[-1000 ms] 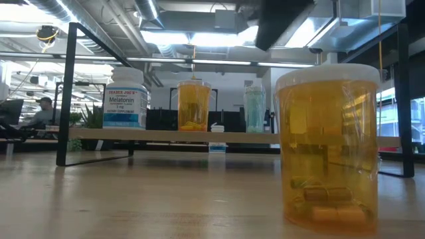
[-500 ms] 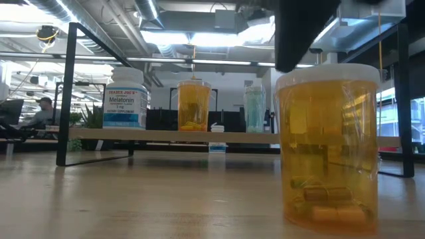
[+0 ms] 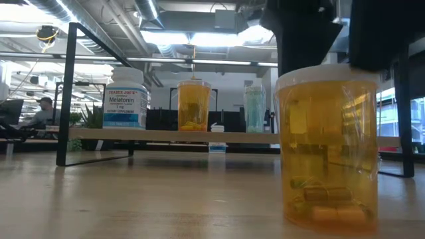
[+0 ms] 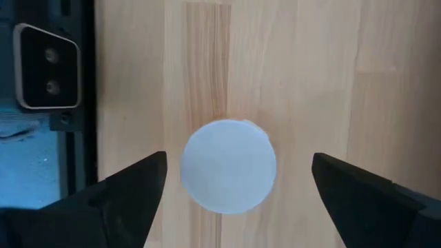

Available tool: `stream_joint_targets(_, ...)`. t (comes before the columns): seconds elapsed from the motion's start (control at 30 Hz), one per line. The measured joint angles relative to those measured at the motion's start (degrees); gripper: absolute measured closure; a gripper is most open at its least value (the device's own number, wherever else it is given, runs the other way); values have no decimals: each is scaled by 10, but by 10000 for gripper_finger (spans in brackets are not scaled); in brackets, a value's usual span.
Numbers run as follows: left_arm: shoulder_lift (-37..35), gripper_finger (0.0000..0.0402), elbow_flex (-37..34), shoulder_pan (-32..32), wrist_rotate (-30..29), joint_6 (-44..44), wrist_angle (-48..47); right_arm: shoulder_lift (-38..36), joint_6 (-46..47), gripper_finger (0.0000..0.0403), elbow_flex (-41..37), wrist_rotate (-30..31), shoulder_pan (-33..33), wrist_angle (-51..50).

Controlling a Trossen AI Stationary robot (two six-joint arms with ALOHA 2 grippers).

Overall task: Pick and place medicine bottles onto shelf by color
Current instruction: Put the bottom orange pill bottle on the shelf aligned with the other orange pill bottle

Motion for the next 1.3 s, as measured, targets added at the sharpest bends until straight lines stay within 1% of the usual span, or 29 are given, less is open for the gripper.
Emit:
stream_joint_targets(0.27, 0, 95, 0, 0, 0, 0, 0, 26, 1, 40, 0, 0, 0, 7)
stream_joint_targets(0.67, 0, 95, 0, 0, 0, 0, 0, 27, 3, 45, 0, 1, 0, 20)
stream_joint_targets(0.8, 0, 95, 0, 0, 0, 0, 0, 27, 15, 76, 0, 1, 0, 20)
stream_joint_targets(1.03, 0, 95, 0, 0, 0, 0, 0, 27, 15, 164, 0, 1, 0, 26)
stream_joint_targets(1.13, 0, 95, 0, 0, 0, 0, 0, 27, 16, 200, 0, 13, 0, 31)
stream_joint_targets(1.3, 0, 95, 0, 0, 0, 0, 0, 27, 28, 202, 0, 27, 0, 49)
